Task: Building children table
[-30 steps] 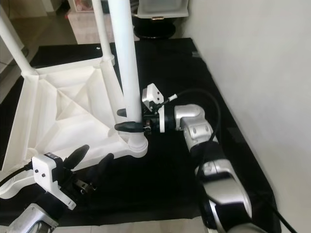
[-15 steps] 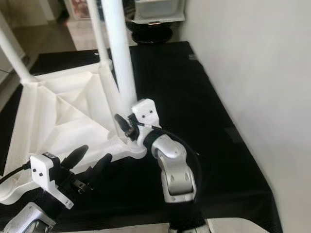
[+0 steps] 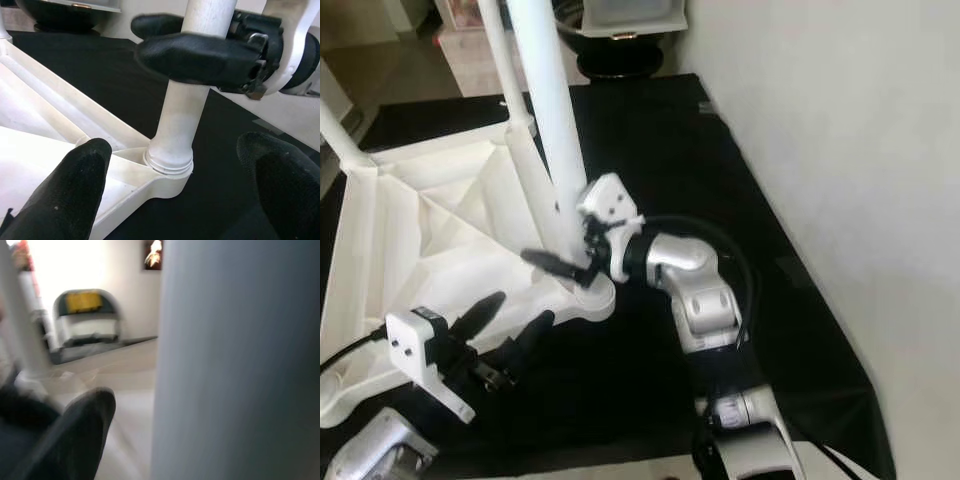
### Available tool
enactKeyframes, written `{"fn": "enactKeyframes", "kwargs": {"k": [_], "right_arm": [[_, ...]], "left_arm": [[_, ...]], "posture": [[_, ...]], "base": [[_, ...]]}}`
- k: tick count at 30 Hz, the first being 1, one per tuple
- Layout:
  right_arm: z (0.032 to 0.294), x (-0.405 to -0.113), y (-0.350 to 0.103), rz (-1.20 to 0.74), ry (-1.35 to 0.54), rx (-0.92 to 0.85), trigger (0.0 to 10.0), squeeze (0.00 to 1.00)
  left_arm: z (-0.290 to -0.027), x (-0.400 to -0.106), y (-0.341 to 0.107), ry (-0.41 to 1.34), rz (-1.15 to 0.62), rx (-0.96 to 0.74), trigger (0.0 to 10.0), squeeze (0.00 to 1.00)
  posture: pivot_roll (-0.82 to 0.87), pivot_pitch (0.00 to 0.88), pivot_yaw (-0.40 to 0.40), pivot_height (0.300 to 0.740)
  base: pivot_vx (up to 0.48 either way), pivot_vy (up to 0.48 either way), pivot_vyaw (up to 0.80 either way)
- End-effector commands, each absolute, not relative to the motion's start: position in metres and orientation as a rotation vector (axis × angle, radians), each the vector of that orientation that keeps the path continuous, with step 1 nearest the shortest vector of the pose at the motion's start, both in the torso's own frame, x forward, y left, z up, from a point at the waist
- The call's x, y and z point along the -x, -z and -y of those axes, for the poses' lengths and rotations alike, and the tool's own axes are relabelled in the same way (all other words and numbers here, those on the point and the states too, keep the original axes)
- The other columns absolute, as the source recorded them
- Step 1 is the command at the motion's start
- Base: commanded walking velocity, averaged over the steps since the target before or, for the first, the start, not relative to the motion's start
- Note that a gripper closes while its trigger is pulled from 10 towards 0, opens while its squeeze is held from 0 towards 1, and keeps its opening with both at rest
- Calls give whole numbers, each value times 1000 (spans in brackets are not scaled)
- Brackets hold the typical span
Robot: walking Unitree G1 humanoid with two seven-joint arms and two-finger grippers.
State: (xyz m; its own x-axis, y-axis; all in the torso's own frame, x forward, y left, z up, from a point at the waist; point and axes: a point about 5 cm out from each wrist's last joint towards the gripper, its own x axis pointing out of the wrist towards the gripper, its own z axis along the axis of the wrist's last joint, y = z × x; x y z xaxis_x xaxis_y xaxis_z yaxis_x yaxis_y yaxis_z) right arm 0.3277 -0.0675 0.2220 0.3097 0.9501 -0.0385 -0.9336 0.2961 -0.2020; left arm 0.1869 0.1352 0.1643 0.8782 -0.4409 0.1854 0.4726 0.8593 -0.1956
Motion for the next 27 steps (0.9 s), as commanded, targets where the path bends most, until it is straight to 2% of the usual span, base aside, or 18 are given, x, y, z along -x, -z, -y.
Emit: {"fn": "enactKeyframes", "kwargs": {"k": [1,2,3,7,11,12,14,15,16,17,25,27], "right_arm": [[61,-327,-219,98,-1339,202,10000,502],[61,-327,-219,98,-1339,202,10000,502],[61,-329,-220,100,-1368,218,10000,0],[64,-339,-232,73,-1550,217,10000,0],[63,-339,-235,70,-1587,205,10000,0],[60,-339,-241,73,-1665,185,10000,0],[59,-339,-242,74,-1685,181,10000,0],[58,-340,-242,70,-1702,178,2745,0],[58,-340,-242,70,-1702,178,2745,0],[58,-340,-241,63,-1719,172,0,0],[60,-344,-236,54,-1727,151,0,0],[63,-348,-233,65,-1654,155,0,0]], "left_arm": [[-135,-186,-159,479,102,241,10000,0],[-135,-186,-159,479,102,241,10000,0],[-135,-186,-159,479,102,241,10000,0],[-134,-185,-159,477,102,241,10000,0],[-134,-185,-159,477,103,242,10000,0],[-133,-184,-160,475,106,240,10000,0],[-133,-184,-160,475,107,239,10000,0],[-132,-184,-160,475,108,238,10000,0],[-132,-184,-160,475,108,238,10000,0],[-132,-184,-160,475,108,237,10000,0],[-132,-183,-161,479,109,236,10000,0],[-131,-182,-161,481,109,235,10000,0]], "posture": [[34,137,16,740],[34,137,16,740],[35,137,16,740],[46,139,6,740],[47,138,5,740],[52,140,2,740],[53,140,1,740],[53,142,0,740],[53,142,0,740],[55,142,1,740],[49,145,3,740],[39,146,3,740]], "base": [[0,0,0],[0,0,0],[0,0,0],[0,0,0],[0,0,0],[0,0,0],[0,0,0],[0,0,0],[0,0,0],[0,0,0],[0,0,0],[0,0,0]]}}
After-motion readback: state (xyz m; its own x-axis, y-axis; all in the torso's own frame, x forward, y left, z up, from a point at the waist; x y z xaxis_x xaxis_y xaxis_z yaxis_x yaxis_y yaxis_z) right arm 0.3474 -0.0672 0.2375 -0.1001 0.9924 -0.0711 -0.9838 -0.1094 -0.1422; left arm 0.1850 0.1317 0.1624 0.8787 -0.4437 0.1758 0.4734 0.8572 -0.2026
